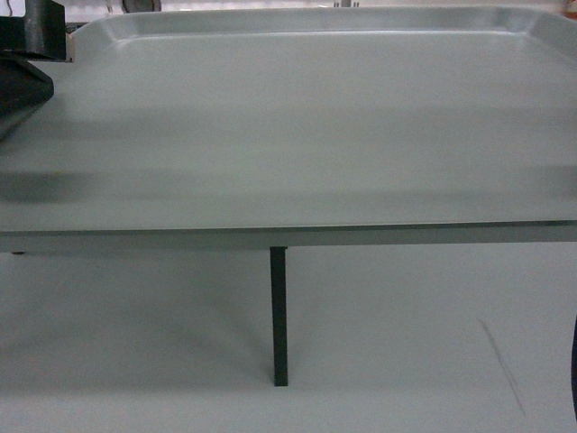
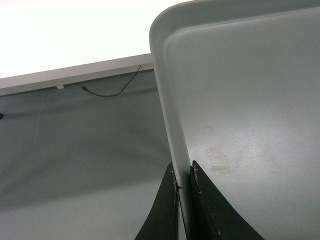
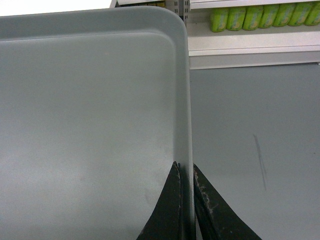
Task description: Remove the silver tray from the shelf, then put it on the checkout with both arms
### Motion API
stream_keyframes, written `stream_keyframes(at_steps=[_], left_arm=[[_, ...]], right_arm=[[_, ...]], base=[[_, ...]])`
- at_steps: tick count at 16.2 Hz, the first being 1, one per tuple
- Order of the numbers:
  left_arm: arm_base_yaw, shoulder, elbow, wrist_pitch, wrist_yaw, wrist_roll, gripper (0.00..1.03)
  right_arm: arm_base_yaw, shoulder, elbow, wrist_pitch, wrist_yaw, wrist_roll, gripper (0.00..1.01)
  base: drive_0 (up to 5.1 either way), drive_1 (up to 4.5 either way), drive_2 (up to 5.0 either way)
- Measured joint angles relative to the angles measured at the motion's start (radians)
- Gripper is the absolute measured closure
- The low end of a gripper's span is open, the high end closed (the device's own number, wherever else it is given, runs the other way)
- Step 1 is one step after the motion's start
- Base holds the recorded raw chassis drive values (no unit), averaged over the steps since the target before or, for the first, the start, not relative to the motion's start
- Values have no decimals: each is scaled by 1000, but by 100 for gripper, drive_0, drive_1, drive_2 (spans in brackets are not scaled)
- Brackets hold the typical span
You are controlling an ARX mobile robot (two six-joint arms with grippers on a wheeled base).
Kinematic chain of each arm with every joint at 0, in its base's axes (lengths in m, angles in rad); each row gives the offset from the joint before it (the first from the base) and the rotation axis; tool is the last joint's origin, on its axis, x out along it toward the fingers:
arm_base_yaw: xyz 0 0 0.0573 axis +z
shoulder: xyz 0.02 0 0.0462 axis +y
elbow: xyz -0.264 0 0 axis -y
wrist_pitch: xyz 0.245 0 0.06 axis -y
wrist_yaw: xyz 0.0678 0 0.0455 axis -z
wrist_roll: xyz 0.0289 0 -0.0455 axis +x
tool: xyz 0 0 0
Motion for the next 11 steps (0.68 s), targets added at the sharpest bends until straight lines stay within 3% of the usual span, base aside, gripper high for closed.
stream_keyframes(at_steps=[11], left_arm=[[2, 2, 0, -1, 1, 0, 99]], right_arm=[[0, 1, 0, 0, 0, 0, 98]], base=[[-502, 244, 244]])
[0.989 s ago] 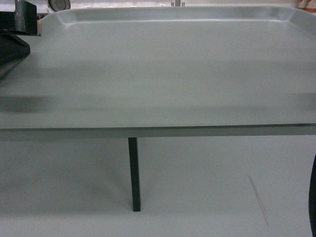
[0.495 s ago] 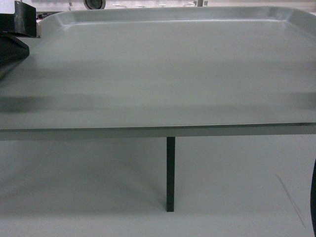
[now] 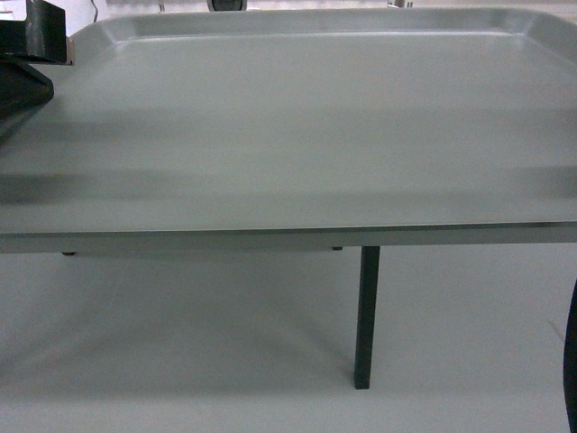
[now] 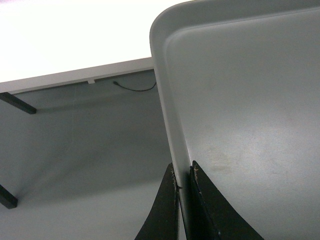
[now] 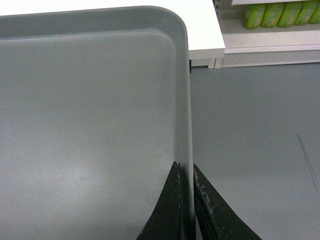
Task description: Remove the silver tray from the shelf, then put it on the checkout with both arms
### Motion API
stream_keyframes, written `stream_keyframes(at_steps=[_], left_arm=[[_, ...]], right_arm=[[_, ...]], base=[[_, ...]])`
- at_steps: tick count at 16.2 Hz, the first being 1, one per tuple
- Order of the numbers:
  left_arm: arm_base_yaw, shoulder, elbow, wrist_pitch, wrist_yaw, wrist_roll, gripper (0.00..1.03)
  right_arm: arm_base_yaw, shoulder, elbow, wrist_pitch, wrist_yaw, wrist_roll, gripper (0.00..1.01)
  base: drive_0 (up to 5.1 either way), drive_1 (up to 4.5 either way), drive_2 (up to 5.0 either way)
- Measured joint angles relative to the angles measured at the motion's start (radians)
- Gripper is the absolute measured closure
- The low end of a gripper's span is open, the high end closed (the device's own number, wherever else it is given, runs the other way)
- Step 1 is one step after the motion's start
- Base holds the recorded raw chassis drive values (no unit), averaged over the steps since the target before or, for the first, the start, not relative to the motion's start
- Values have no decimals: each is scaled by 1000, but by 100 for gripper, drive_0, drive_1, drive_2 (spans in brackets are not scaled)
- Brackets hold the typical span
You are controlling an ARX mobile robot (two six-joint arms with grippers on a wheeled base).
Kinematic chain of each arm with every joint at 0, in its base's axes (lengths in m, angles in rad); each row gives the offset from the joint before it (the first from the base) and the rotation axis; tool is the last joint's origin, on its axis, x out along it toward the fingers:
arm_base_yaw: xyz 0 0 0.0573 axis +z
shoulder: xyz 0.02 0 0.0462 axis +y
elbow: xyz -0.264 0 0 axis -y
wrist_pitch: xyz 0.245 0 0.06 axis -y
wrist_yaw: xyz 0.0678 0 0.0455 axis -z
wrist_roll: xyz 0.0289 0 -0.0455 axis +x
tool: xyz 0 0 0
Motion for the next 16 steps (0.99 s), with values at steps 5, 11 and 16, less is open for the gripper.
stream_keyframes(at_steps=[5, 11, 16], left_arm=[[0, 0, 0, -2, 1, 0, 99], [3, 0, 0, -3, 0, 1, 99], [2, 0, 0, -3, -1, 2, 99]], right_arm=[[0, 0, 0, -3, -1, 0, 98], [4, 0, 0, 1, 0, 0, 98], [5, 0, 0, 0, 3, 0, 98]], base=[[-492, 254, 254], [-242, 111, 111], [0, 0, 0]])
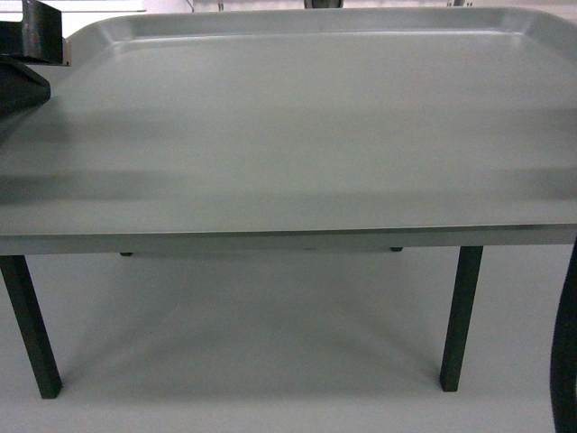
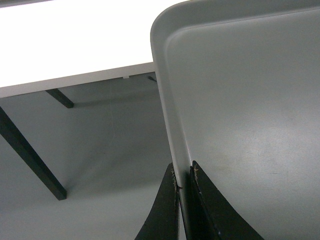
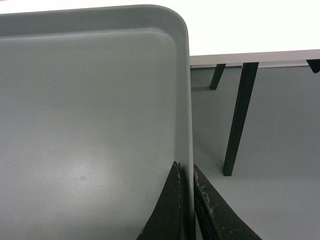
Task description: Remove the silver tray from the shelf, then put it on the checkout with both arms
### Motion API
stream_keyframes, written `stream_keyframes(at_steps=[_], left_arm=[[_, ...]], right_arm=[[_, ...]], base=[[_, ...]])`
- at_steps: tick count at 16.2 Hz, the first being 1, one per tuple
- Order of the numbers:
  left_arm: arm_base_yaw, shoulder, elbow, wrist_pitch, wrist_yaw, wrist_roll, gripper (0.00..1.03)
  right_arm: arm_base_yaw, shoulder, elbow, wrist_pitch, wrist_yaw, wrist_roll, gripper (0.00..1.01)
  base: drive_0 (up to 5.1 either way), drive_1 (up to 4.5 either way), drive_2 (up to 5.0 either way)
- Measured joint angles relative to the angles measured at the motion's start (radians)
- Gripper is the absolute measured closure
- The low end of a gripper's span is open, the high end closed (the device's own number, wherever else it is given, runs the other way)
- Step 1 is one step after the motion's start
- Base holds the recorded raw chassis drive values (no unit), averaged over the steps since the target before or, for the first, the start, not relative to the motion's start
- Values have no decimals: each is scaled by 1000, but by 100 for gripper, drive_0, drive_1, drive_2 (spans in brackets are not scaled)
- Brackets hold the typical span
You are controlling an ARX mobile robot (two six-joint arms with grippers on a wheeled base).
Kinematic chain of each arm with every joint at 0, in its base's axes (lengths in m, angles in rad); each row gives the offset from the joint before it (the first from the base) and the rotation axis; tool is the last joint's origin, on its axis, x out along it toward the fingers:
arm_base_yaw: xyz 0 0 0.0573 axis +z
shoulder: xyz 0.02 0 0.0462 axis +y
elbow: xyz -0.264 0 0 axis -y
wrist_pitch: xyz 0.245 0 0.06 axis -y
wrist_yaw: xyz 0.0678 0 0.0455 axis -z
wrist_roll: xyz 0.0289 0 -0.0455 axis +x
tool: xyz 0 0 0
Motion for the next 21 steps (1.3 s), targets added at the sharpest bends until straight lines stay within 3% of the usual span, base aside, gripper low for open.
stream_keyframes(at_steps=[17, 21], left_arm=[[0, 0, 0, 0, 0, 0, 99], [0, 1, 0, -2, 0, 0, 99]], right_arm=[[0, 0, 0, -2, 0, 0, 98], [0, 0, 0, -4, 0, 0, 98]], base=[[0, 0, 0], [-11, 307, -329]])
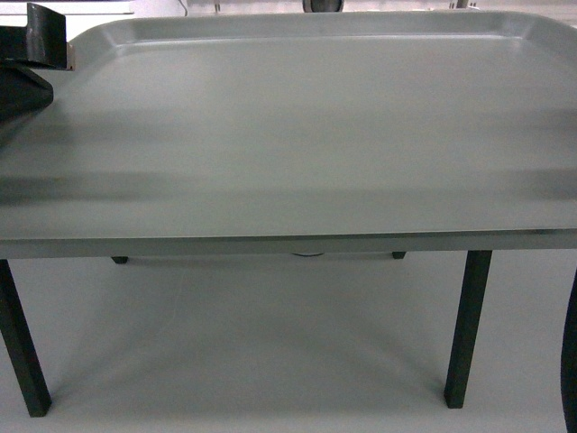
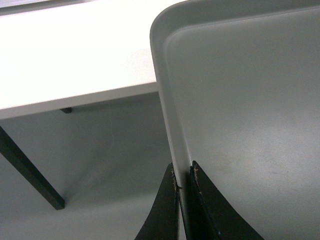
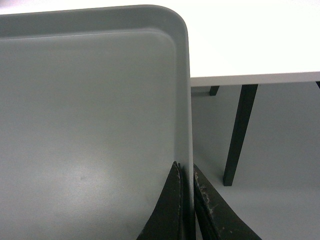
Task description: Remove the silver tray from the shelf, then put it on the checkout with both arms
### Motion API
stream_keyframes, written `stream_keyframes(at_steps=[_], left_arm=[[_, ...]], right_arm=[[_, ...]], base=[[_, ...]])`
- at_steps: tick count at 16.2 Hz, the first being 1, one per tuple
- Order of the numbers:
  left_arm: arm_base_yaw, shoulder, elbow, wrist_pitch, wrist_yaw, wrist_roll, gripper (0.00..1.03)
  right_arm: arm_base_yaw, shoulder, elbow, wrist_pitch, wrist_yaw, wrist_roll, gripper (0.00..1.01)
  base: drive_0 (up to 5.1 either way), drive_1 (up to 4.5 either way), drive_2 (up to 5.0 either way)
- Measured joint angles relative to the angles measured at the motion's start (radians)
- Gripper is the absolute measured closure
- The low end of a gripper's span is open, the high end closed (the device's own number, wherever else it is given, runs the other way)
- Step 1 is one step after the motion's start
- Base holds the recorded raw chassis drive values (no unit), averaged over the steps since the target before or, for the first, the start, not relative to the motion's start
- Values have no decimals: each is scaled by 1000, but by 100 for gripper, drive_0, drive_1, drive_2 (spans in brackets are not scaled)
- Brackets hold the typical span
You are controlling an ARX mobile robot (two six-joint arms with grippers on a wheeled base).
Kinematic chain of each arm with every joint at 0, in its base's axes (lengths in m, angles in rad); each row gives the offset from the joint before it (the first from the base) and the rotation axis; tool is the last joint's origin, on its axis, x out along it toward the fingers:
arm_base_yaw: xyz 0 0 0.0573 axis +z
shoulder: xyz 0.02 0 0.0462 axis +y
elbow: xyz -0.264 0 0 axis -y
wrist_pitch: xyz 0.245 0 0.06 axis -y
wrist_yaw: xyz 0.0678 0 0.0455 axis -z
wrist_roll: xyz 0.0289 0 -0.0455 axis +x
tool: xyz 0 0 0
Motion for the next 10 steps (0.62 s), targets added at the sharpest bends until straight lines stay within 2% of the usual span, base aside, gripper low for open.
stream_keyframes(at_steps=[10], left_arm=[[-1, 0, 0, 2, -1, 0, 99]], right_arm=[[0, 0, 0, 2, 0, 0, 98]], base=[[-9, 326, -344]])
